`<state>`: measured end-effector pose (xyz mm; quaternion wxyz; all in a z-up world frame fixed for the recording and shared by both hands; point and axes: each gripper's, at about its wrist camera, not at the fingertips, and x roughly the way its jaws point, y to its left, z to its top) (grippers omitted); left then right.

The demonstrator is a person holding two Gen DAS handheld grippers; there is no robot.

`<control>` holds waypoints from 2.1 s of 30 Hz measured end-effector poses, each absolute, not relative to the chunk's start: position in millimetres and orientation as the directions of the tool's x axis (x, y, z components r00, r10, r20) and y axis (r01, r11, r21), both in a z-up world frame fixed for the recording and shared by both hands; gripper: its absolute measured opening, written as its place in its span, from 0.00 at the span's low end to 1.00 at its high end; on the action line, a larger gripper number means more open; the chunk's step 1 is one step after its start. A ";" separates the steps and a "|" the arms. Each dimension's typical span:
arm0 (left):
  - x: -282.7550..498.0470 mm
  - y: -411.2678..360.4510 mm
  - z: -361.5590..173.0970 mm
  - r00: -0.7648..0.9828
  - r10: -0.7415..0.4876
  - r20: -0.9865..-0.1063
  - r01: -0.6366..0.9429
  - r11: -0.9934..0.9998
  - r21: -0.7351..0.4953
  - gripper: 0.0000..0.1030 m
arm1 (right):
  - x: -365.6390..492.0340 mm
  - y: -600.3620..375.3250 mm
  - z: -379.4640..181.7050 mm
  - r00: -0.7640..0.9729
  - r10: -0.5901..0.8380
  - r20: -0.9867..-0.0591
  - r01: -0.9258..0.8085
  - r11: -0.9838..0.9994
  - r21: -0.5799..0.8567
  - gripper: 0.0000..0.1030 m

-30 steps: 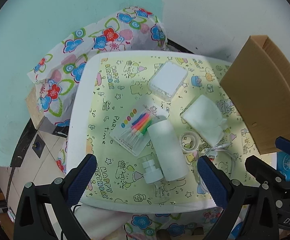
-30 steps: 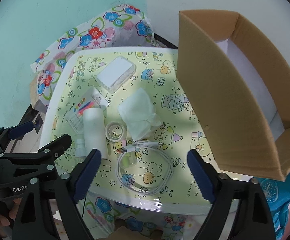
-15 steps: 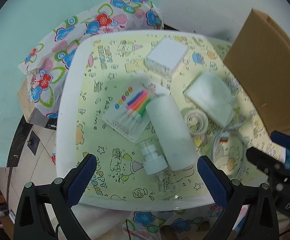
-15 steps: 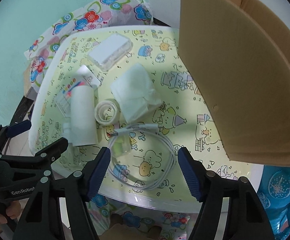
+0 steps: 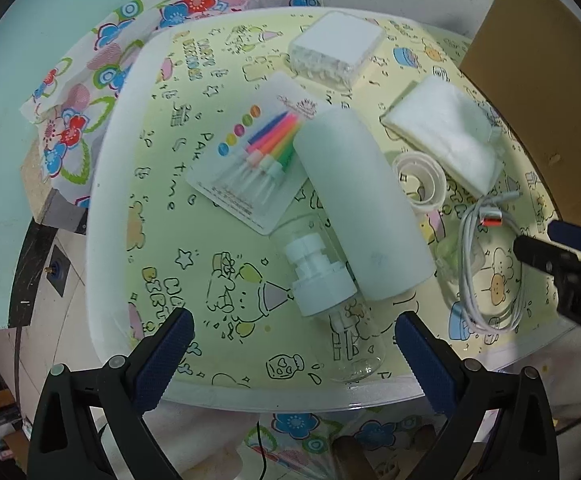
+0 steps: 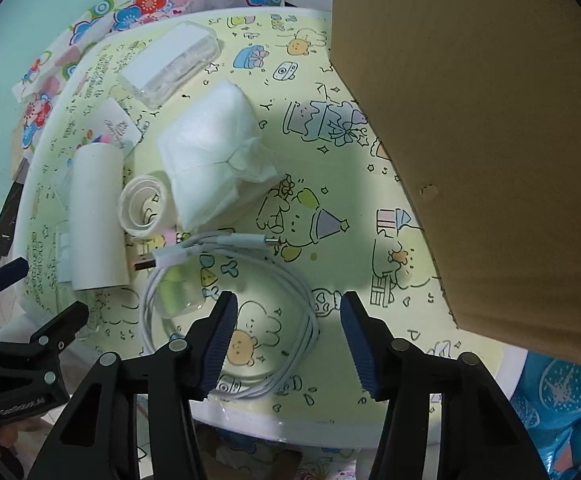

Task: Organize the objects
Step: 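Move the left tool to the spray bottle while the right tool reaches the white cable, then close the left tool on the clear spray bottle while the right tool grasps the cable, then lift and carry the spray bottle and cable with both tools over the cardboard box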

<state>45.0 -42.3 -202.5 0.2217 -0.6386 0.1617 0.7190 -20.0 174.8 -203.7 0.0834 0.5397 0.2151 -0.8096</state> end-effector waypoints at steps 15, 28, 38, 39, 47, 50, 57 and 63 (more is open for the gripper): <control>39.6 -41.1 -226.3 -0.063 0.119 -0.991 -0.519 -0.852 -0.070 0.77 | -38.5 155.6 -219.7 -0.457 0.078 -0.886 0.449 -0.840 -0.305 0.51; 37.8 -41.0 -216.7 -0.082 0.222 -0.972 -0.486 -0.860 -0.156 0.37 | -33.8 147.0 -215.9 -0.473 0.043 -0.880 0.518 -0.794 -0.318 0.10; 47.5 -41.7 -201.9 -0.074 0.271 -0.960 -0.486 -0.850 -0.203 0.33 | -7.6 166.2 -203.9 -0.445 -0.016 -0.895 0.503 -0.832 -0.235 0.10; 50.0 -40.7 -199.2 -0.073 0.276 -0.958 -0.489 -0.847 -0.207 0.33 | -5.3 167.7 -201.7 -0.446 -0.024 -0.895 0.496 -0.839 -0.225 0.10; 67.2 -38.5 -183.0 -0.076 0.313 -0.947 -0.499 -0.834 -0.235 0.31 | 12.1 188.9 -177.9 -0.461 -0.073 -0.884 0.483 -0.856 -0.181 0.10; 66.3 -40.6 -178.4 -0.047 0.342 -0.938 -0.491 -0.826 -0.277 0.31 | 16.4 188.6 -170.9 -0.467 -0.081 -0.881 0.485 -0.856 -0.178 0.10; 68.1 -37.3 -147.5 -0.061 0.379 -0.923 -0.480 -0.822 -0.306 0.31 | 27.7 193.9 -150.9 -0.473 -0.109 -0.874 0.493 -0.855 -0.160 0.10; 65.5 -33.8 -123.2 -0.089 0.426 -0.900 -0.425 -0.834 -0.353 0.31 | 41.8 197.8 -120.5 -0.519 -0.144 -0.843 0.507 -0.846 -0.167 0.10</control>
